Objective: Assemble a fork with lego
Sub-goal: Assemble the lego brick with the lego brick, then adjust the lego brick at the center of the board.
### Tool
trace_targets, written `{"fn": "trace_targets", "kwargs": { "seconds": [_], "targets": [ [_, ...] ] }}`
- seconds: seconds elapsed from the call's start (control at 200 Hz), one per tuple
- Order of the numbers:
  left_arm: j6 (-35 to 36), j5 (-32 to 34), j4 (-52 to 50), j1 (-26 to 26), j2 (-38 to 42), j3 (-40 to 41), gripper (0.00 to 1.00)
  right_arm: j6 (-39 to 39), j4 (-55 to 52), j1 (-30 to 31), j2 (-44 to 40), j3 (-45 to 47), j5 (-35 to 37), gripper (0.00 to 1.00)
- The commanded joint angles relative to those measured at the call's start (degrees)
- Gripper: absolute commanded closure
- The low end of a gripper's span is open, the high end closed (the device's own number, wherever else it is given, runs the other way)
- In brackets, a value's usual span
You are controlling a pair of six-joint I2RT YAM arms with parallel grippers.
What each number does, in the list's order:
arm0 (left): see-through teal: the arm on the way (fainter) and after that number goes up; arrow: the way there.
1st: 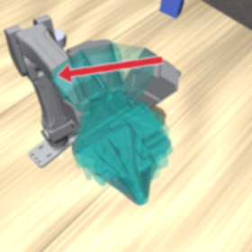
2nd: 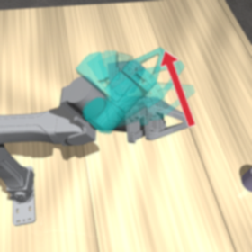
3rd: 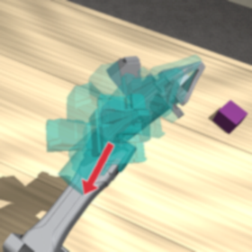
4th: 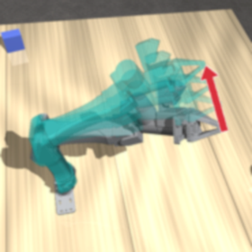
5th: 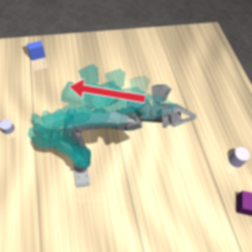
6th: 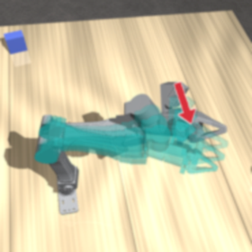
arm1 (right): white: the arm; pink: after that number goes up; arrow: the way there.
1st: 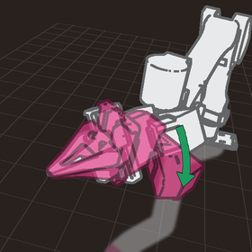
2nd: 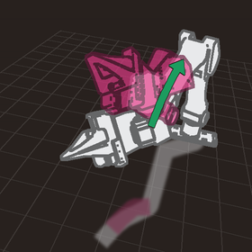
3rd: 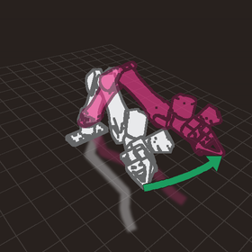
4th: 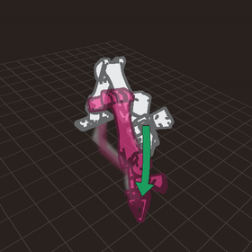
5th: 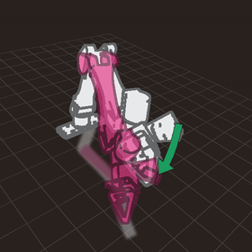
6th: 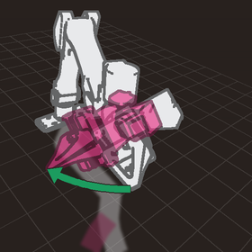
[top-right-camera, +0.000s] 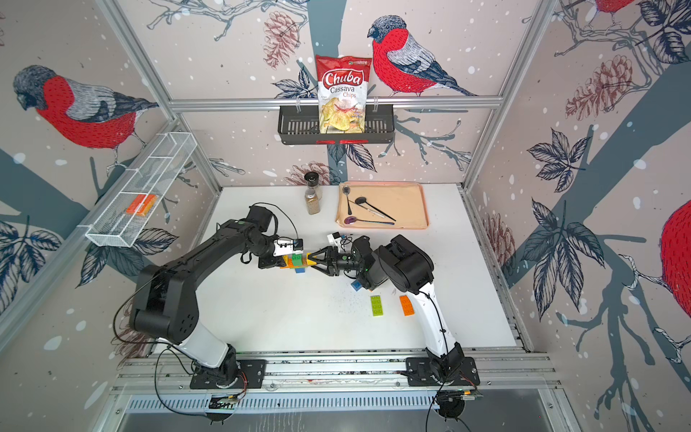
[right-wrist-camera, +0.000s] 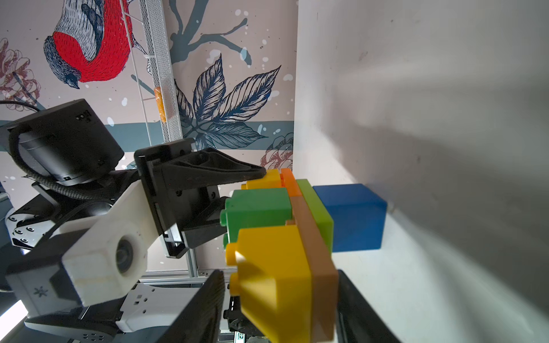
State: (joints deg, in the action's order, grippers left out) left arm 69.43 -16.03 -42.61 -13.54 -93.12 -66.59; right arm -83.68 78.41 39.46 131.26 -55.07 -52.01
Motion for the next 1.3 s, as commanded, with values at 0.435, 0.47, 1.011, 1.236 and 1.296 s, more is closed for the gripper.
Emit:
{"fn": "trace_targets", "kwargs": {
  "seconds": [0.435,0.47,1.011,1.236,1.296],
  "targets": [
    [-2.75,-1.62,1.83,0.4,1.95,1.17,0.42,4.58,-4.08,-0.43,-3.08,1.55,-0.56,0.38],
    [-2.93,-1.61,2.16,0.53,2.19,1.34,0.41,4.83,-4.24,-0.5,-3.12,1.87,-0.44,0.38],
    [-12.72,-5.16,13.69,4.3,16.66,9.11,0.35,19.27,-20.44,-3.22,-11.71,5.94,2.61,0.4],
    [-28.19,-6.05,26.7,5.21,23.5,16.74,0.27,42.42,-45.75,-4.27,-22.03,4.84,11.31,0.41],
    [-32.63,-5.76,29.97,5.67,24.91,18.52,0.23,49.89,-52.36,-4.05,-25.15,3.52,14.31,0.41]
  ]
}}
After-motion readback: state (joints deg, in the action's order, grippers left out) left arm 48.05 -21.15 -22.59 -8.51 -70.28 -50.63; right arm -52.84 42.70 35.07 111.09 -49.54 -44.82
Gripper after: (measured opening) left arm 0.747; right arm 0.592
